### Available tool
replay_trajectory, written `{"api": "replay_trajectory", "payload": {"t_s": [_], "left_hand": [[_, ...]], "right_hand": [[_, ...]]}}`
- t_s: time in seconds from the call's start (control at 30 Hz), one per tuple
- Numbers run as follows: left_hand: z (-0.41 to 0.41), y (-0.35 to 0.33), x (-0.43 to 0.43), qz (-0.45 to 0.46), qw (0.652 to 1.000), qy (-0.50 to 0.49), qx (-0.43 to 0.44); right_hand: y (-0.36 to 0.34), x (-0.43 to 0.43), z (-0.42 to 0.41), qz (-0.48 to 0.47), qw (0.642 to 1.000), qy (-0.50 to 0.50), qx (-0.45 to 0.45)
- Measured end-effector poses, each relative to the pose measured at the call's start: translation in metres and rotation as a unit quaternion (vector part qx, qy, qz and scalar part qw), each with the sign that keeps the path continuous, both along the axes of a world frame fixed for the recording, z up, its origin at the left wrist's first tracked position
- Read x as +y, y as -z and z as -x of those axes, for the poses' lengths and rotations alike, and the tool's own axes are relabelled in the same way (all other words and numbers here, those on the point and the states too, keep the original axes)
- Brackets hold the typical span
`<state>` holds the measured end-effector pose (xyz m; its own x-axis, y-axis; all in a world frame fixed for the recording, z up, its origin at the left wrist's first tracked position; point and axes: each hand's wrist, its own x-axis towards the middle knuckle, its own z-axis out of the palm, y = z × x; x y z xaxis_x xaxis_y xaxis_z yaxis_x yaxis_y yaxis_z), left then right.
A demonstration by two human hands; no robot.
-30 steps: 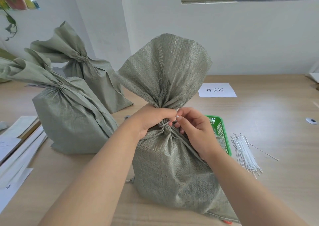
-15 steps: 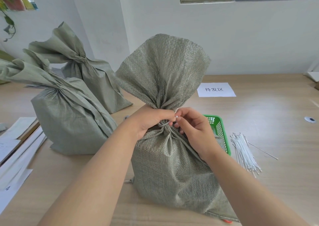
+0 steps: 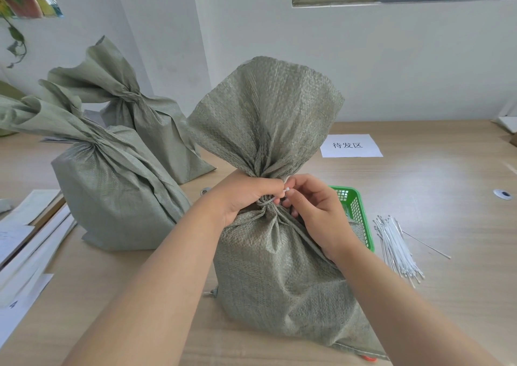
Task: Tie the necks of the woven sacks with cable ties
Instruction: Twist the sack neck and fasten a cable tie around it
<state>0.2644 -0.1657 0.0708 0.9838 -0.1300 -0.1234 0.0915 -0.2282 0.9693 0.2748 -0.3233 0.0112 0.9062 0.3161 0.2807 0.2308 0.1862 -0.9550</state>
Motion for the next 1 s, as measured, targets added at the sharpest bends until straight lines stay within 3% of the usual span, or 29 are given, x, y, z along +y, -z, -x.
{"api": "replay_trajectory", "payload": {"t_s": [1.0], "left_hand": [[-0.0003, 0.0002, -0.0013, 0.008, 1.0, 0.003, -0.006]], "right_hand": [[-0.0016, 0.0012, 0.0003, 0.012, 1.0, 0.007, -0.007]]}}
